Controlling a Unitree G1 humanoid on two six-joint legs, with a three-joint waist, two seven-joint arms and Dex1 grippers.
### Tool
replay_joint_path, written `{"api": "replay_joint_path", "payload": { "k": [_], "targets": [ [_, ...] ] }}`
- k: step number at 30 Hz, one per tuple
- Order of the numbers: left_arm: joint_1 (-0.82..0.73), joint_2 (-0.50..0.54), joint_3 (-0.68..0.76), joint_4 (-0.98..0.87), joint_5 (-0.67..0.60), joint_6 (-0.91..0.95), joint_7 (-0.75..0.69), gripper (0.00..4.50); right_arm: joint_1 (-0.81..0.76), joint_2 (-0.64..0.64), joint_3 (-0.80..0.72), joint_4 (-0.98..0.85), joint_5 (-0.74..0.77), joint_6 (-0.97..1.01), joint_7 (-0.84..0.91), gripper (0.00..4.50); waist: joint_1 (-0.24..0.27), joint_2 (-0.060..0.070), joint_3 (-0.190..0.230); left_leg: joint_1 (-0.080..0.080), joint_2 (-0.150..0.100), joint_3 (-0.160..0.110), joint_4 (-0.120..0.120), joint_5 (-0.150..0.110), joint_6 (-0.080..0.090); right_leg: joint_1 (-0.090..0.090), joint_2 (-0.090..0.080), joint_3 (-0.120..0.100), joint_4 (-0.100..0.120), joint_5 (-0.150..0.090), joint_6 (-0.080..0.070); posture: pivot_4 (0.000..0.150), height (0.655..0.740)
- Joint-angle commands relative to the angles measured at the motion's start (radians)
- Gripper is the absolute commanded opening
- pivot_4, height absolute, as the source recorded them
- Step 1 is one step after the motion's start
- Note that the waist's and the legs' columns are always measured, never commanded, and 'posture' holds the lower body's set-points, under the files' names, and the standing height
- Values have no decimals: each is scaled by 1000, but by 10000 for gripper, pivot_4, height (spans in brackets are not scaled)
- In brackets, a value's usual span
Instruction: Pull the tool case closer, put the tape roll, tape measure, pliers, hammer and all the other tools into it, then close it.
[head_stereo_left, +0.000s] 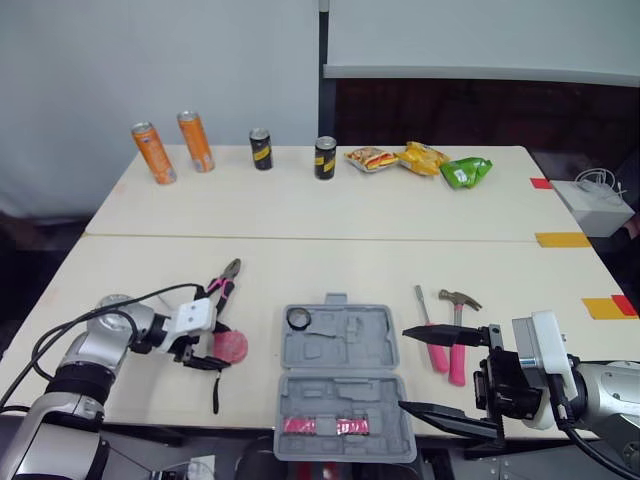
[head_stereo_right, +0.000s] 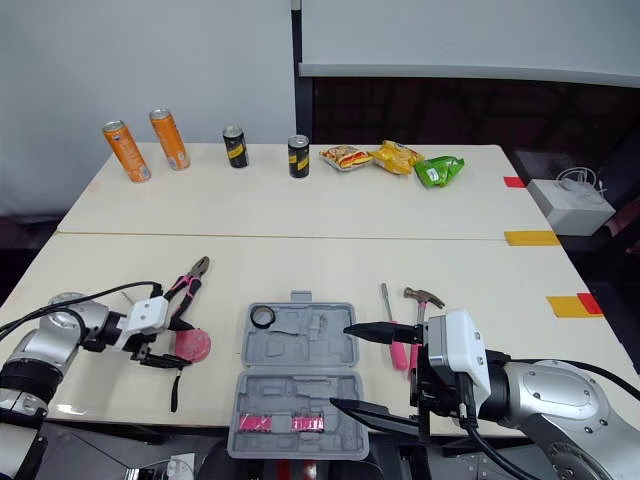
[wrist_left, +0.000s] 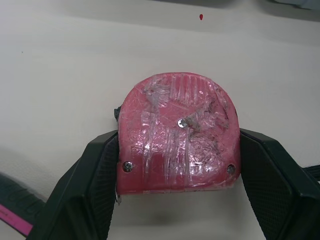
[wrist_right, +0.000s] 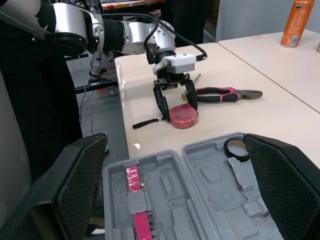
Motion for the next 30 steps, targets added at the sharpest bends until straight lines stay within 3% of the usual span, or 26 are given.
{"api": "replay_joint_path", "payload": {
  "k": [1, 9, 14, 18, 26, 30],
  "targets": [
    [8, 39, 48, -60, -58, 35, -39, 29631, -32, 2, 2, -18, 39, 25, -59, 45000, 0, 0, 0, 0, 0, 0, 0, 0, 0, 0, 0, 0, 0, 0, 0, 1500, 7400],
    [17, 92, 110, -480, -228, 346, -63, 29631, -195, -14, 146, -32, 8, 269, -377, 45000, 1, -1, 1, -1, 0, 0, 0, 0, -1, 0, 0, 0, 0, 0, 0, 1500, 7400],
    [-45, 53, 93, -613, -270, 449, -30, 29631, -468, 83, 244, 166, 367, 560, -630, 45000, -4, 1, 2, 1, 0, -1, 0, 2, -4, 0, 0, 0, 2, 1, -1, 1500, 7400],
    [-102, -21, 66, -638, -265, 435, -5, 29631, -624, 201, 341, 310, 521, 689, -838, 45000, -3, 4, 3, -3, 0, 0, -1, 4, -6, -6, 1, 0, 5, 0, -2, 1500, 7400],
    [-121, -98, 35, -639, -251, 360, 15, 29631, -762, 325, 427, 473, 861, 675, -1100, 45000, -2, 4, 3, -13, 0, -3, -1, 8, -13, -15, 2, -2, 10, 0, -2, 1500, 7400],
    [-103, -110, 31, -686, -254, 353, 32, 29631, -789, 345, 458, 514, 952, 629, -1197, 45000, -1, 4, 3, -14, 0, -3, 0, 8, -14, -15, 2, -2, 10, 0, -2, 1500, 7400]
  ]
}}
